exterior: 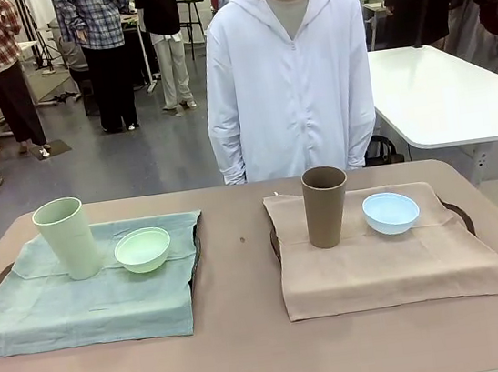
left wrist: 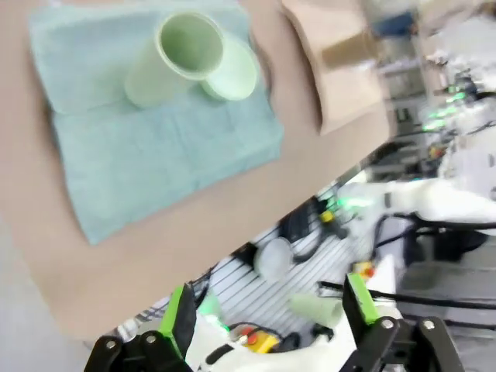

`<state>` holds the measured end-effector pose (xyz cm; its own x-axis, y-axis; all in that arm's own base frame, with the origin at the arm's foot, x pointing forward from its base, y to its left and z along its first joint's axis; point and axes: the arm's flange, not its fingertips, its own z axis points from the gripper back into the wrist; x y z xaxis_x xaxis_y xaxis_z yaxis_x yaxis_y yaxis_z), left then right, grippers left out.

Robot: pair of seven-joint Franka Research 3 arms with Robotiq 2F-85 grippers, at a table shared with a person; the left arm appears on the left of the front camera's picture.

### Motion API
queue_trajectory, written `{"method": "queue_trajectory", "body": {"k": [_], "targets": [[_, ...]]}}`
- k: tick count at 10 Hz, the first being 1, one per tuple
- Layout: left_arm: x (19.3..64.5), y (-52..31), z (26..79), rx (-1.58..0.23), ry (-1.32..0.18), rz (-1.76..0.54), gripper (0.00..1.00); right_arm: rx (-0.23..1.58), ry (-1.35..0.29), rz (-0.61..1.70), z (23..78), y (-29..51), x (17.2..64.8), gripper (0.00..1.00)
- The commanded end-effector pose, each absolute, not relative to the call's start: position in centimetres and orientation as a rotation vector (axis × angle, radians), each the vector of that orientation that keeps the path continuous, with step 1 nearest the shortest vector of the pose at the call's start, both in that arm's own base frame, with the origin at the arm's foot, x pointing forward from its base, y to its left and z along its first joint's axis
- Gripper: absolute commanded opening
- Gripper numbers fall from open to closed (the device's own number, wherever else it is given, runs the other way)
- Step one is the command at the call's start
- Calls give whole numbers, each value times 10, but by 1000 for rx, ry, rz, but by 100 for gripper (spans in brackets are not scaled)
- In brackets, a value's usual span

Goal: Set up a tray with a mat and arrange the tableware.
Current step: Place the Picnic Bowl and Reusable plastic cup back onto the Handle tray in front of the human's position.

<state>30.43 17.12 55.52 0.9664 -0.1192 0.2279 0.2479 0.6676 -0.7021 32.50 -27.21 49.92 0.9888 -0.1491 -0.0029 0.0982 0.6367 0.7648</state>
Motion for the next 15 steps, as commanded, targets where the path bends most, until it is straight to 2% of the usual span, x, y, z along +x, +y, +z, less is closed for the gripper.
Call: {"method": "queue_trajectory", "body": {"k": [1, 4, 5, 8, 9, 15], "targets": [[318, 205, 551, -1051, -179, -234, 100, 1127, 14, -134, 486, -328, 341, 100], [290, 267, 528, -1237, -321, -161, 100, 1362, -42, -130, 470, -376, 315, 100], [286, 283, 522, -1240, -306, -147, 100, 1405, -75, -127, 470, -383, 307, 100], [281, 290, 511, -1117, -204, -135, 100, 1362, -89, -145, 476, -376, 298, 100], [275, 289, 506, -1230, -270, -111, 100, 1396, -78, -157, 442, -345, 306, 100], [275, 289, 506, -1230, -270, -111, 100, 1396, -78, -157, 442, -345, 306, 100]]}}
